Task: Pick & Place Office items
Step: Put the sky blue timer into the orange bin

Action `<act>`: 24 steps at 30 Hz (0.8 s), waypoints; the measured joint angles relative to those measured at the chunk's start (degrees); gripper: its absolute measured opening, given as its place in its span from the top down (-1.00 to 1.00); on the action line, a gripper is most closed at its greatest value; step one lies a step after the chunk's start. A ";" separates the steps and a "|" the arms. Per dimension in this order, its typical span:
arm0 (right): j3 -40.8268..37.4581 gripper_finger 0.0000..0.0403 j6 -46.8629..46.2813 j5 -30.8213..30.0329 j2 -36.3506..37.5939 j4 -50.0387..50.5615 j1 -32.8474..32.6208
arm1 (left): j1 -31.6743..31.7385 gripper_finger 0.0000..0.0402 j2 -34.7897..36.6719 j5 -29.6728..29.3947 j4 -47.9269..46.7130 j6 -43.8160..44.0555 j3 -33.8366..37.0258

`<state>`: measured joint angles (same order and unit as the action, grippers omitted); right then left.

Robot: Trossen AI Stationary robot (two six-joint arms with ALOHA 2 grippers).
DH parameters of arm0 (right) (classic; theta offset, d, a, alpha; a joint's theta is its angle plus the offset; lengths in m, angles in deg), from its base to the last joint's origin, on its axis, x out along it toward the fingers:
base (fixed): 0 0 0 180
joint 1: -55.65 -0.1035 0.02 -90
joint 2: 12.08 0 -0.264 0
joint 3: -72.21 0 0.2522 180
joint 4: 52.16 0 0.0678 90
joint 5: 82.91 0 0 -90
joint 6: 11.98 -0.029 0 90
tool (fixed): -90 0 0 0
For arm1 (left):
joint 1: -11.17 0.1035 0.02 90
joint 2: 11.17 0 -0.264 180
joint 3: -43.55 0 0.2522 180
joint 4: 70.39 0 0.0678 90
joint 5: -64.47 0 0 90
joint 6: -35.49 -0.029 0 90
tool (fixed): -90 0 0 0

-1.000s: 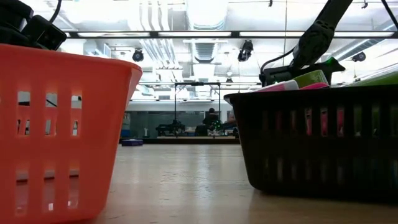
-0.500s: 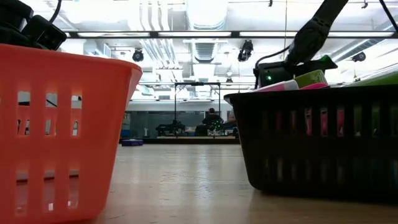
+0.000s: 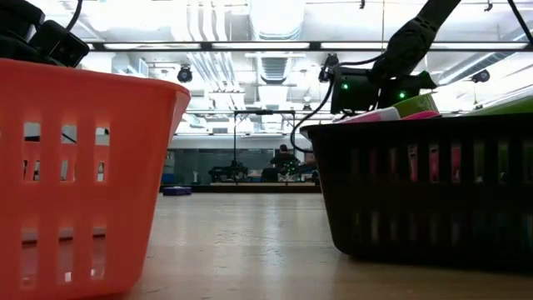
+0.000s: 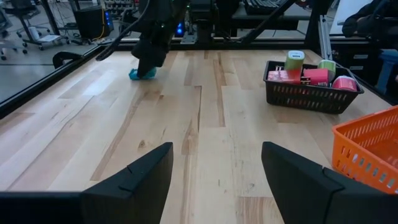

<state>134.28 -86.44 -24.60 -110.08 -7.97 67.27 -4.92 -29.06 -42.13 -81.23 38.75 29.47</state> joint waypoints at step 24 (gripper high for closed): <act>1.44 0.28 4.76 1.43 -4.27 -8.16 -4.40 | -0.02 -0.26 0.04 -0.02 -0.02 0.01 0.00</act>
<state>135.72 -81.68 -23.17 -114.35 -16.14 62.87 -4.95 -29.01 -42.15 -81.25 38.76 29.47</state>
